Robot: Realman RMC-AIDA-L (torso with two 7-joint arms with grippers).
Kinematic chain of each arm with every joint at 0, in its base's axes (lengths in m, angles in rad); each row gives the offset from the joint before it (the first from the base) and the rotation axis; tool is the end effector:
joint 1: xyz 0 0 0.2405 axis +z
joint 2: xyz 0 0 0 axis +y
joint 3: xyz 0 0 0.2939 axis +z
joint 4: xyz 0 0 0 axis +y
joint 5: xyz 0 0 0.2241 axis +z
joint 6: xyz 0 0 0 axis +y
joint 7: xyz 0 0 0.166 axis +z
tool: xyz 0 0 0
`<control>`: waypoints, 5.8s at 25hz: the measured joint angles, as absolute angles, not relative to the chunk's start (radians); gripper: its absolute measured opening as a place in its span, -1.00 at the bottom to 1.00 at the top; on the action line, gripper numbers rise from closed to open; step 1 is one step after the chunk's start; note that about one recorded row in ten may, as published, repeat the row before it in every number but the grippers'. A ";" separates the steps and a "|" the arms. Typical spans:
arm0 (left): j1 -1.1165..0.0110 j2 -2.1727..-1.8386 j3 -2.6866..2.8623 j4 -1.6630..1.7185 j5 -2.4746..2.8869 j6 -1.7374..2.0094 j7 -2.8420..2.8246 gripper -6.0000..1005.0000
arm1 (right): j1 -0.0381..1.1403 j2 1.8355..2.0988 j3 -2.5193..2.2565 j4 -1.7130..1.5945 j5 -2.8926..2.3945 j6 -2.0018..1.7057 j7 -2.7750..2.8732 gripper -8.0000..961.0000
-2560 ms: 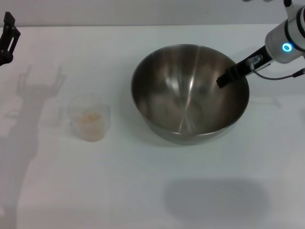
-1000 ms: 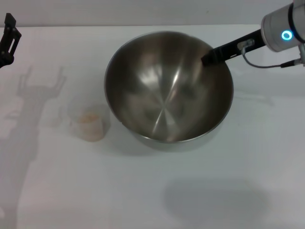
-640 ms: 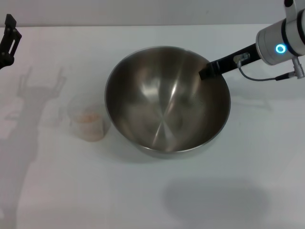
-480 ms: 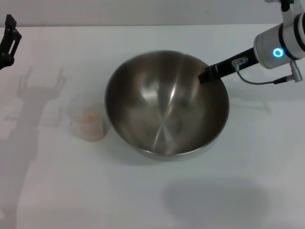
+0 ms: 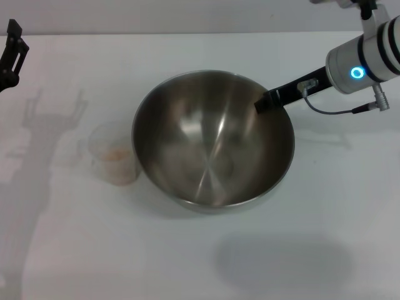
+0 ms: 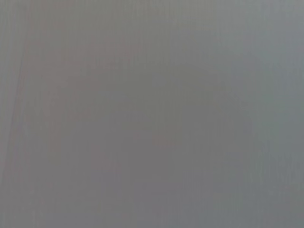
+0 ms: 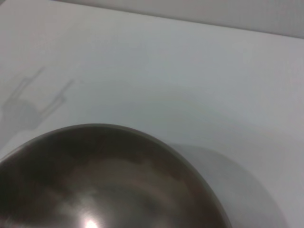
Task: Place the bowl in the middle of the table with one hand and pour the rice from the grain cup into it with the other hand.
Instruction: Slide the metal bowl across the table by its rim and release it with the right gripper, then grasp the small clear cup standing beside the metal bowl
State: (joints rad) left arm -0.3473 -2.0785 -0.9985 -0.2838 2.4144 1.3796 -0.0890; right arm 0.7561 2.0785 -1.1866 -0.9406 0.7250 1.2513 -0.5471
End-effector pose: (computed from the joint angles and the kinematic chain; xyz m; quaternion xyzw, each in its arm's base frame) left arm -0.3362 0.3526 -0.0147 -0.6394 -0.1585 -0.3885 0.6443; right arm 0.2124 0.4500 -0.0622 -0.8735 0.4512 -0.0191 0.1817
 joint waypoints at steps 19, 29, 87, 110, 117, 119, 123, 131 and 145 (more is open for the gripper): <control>-0.338 -2.079 -0.986 -0.285 2.414 1.388 -0.118 0.67 | 0.760 2.077 -1.212 -0.962 0.725 1.250 -0.543 -0.65; -0.319 -2.079 -0.986 -0.292 2.410 1.401 -0.118 0.67 | 0.755 2.077 -1.249 -1.116 0.710 1.231 -0.544 -0.34; -0.066 -2.077 -0.583 -0.268 2.415 1.415 -0.106 0.66 | 0.482 2.059 -2.068 -0.127 0.662 -1.468 0.500 0.07; -0.178 -2.074 -0.633 -0.257 2.408 1.239 -0.106 0.66 | 0.499 2.057 -2.068 -0.131 0.670 -1.464 0.489 0.07; -0.201 -2.074 -0.646 -0.256 2.408 1.206 -0.105 0.66 | 0.512 2.058 -2.068 -0.132 0.670 -1.451 0.489 0.07; -0.208 -2.074 -0.654 -0.255 2.408 1.192 -0.105 0.66 | 0.516 2.059 -2.068 -0.132 0.670 -1.440 0.489 0.07; -0.216 -2.076 -0.675 -0.255 2.408 1.175 -0.105 0.66 | 0.521 2.060 -2.068 -0.133 0.670 -1.428 0.489 0.07; -0.222 -2.076 -0.674 -0.255 2.408 1.172 -0.104 0.58 | 0.529 2.062 -2.066 -0.132 0.670 -1.414 0.489 0.07; -0.224 -2.077 -0.672 -0.261 2.409 1.174 -0.104 -0.30 | 0.529 2.062 -2.066 -0.128 0.670 -1.414 0.489 0.07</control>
State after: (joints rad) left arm -0.2238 -2.0770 -0.6723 -0.2606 2.4093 1.1743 -0.1042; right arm 0.5292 2.0617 -2.0661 -0.1277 0.6703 -1.4142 0.4886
